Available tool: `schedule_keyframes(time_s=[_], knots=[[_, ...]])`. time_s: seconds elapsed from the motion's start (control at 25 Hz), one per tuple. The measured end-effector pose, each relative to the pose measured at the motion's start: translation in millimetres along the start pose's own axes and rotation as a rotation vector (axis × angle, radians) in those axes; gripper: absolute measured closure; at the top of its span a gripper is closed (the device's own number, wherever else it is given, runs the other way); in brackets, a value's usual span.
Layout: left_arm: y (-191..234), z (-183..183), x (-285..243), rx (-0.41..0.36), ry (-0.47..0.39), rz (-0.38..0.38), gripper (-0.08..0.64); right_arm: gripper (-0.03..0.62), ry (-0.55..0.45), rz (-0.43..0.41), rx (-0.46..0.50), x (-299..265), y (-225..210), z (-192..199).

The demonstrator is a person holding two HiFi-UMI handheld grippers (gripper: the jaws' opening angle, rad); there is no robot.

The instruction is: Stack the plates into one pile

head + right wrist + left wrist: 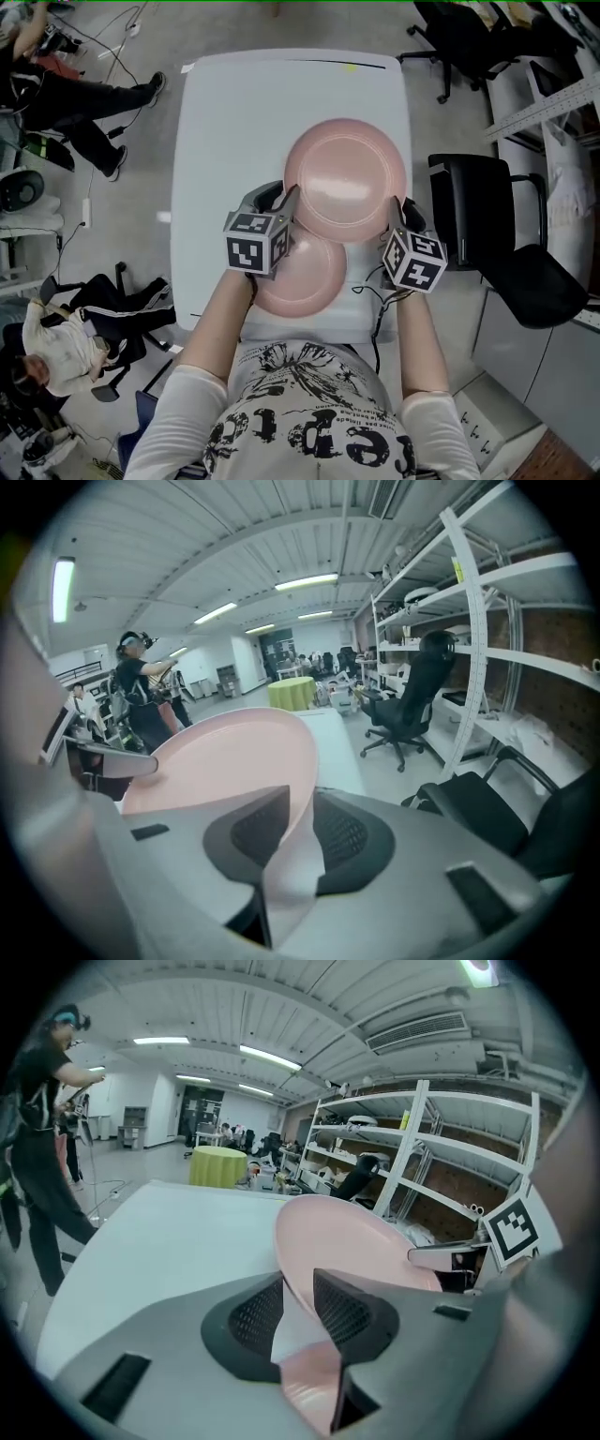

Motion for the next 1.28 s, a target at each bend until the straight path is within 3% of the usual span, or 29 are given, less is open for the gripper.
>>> schedule_keyframes(time_s=[0.28,0.68,1.0,1.28], knots=[[-16,48,87,0.036,-0.075,-0.067,0.448,0.506,-0.028,-0.092,0.058,58,37,32],[-1,151,154,0.127,-0.024,-0.146,0.451,0.502,0.094,-0.186,0.132,87,98,114],[30,198,150,0.138,0.070,-0.121,0.451,0.502,0.156,-0.135,0.134,79,129,152],[40,201,139,0.094,0.106,-0.111,0.448,0.499,0.168,-0.065,0.136,76,134,158]])
Point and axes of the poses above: the fingertips, and each gripper's own axes: x backward along the fingers, y to its left, z out of its underside, the point moved 5 cm from there along x, backward along the fingers, and after that the axes turned 9 degrees about y, right-handed, at the moved point
